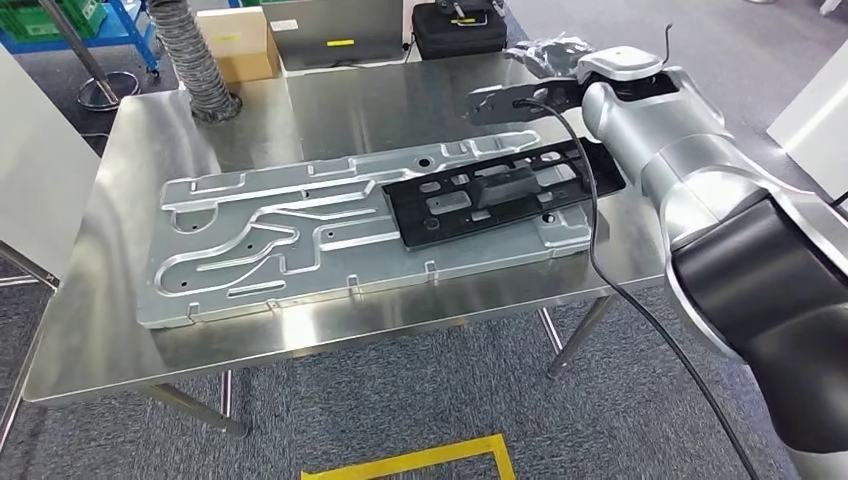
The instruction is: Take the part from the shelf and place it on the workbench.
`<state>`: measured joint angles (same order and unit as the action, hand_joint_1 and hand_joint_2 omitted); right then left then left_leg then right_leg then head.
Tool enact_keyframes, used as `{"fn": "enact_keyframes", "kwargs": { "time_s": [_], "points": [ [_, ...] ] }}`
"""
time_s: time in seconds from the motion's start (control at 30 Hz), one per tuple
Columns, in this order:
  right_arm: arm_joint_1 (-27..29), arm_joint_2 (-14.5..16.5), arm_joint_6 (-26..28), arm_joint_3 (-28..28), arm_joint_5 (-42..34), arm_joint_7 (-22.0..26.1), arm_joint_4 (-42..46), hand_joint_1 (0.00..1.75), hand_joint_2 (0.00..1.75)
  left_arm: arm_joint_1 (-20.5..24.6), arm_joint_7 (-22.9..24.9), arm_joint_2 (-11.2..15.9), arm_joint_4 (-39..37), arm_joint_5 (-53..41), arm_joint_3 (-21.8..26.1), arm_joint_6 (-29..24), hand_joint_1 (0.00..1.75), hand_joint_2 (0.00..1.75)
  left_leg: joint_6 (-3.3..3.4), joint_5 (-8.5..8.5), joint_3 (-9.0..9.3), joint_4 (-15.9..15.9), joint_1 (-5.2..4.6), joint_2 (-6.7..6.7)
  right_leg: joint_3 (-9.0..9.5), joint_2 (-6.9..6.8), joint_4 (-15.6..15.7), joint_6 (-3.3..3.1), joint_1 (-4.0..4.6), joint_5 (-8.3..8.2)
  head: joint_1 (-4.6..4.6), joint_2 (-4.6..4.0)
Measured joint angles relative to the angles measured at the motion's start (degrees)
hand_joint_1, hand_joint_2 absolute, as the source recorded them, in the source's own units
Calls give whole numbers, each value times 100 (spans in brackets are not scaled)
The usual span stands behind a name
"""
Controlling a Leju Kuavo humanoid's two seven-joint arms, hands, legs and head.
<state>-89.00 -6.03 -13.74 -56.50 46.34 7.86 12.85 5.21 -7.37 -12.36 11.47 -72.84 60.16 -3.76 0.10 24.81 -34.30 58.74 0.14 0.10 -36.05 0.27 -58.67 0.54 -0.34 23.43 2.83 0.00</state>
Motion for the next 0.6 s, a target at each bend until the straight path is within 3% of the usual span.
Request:
{"fn": "enact_keyframes", "kwargs": {
  "time_s": [0.07,0.1,0.2,0.23,0.27,0.3,0.33,0.4,0.43,0.47,0.53,0.57,0.6],
  "points": [
    [-15,-3,1,1,9,-14,-1,0,0,0,8,2,0,24,20,2,0,0,67,-66,-20,-44,17,7,-23,0,-20,63,-9,35,-1,0],
    [-28,-1,3,2,11,-23,-1,0,0,3,10,4,0,30,30,2,0,0,106,-107,-34,-75,28,17,-67,-1,-126,90,-15,154,-1,0],
    [-61,75,4,7,36,-67,-10,0,0,8,2,10,-1,58,51,4,0,0,171,-215,-133,-110,32,56,-395,-4,-1067,158,-40,833,-1,0],
    [-64,118,4,10,48,-80,-17,0,0,6,-3,13,-1,65,62,5,0,0,170,-249,-181,-106,30,66,-488,-4,-1397,178,-48,993,-1,0],
    [-64,158,4,16,58,-93,-25,0,0,4,-11,16,-1,68,75,6,0,0,164,-286,-232,-101,29,73,-500,-5,-1566,193,-55,1050,-1,0],
    [-68,194,7,27,64,-104,-33,0,0,3,-22,19,-1,69,89,7,0,0,153,-324,-284,-93,30,79,-408,-6,-1525,201,-62,1001,-1,0],
    [-78,222,12,43,67,-119,-39,0,0,3,-34,20,-1,68,102,7,0,0,139,-358,-331,-82,31,82,-206,-8,-1263,202,-70,869,-1,0],
    [-125,270,29,81,66,-150,-49,0,0,4,-50,22,-1,60,118,13,0,0,94,-422,-415,-49,25,80,314,-5,-481,177,-69,643,-1,0],
    [-152,292,38,98,65,-160,-56,0,0,3,-52,25,-1,49,124,17,0,0,62,-458,-441,-43,20,78,474,2,-200,144,-59,577,-2,0],
    [-177,308,45,112,65,-166,-65,0,0,1,-52,28,-1,38,126,21,0,0,26,-500,-459,-45,17,76,547,10,-40,107,-47,555,-1,0],
    [-198,323,52,130,69,-170,-84,0,0,-8,-52,31,-2,21,128,31,0,0,-50,-596,-478,-90,18,74,492,21,9,18,-32,480,-2,0],
    [-202,323,55,138,71,-177,-92,0,0,-12,-52,31,-2,19,128,34,0,0,-85,-589,-505,-92,25,69,459,20,31,-21,-39,428,-1,0],
    [-203,322,57,146,73,-187,-97,0,0,-18,-51,32,-2,18,129,37,0,0,-112,-475,-554,-19,29,63,410,18,49,-69,-47,358,-2,0]
  ]
}}
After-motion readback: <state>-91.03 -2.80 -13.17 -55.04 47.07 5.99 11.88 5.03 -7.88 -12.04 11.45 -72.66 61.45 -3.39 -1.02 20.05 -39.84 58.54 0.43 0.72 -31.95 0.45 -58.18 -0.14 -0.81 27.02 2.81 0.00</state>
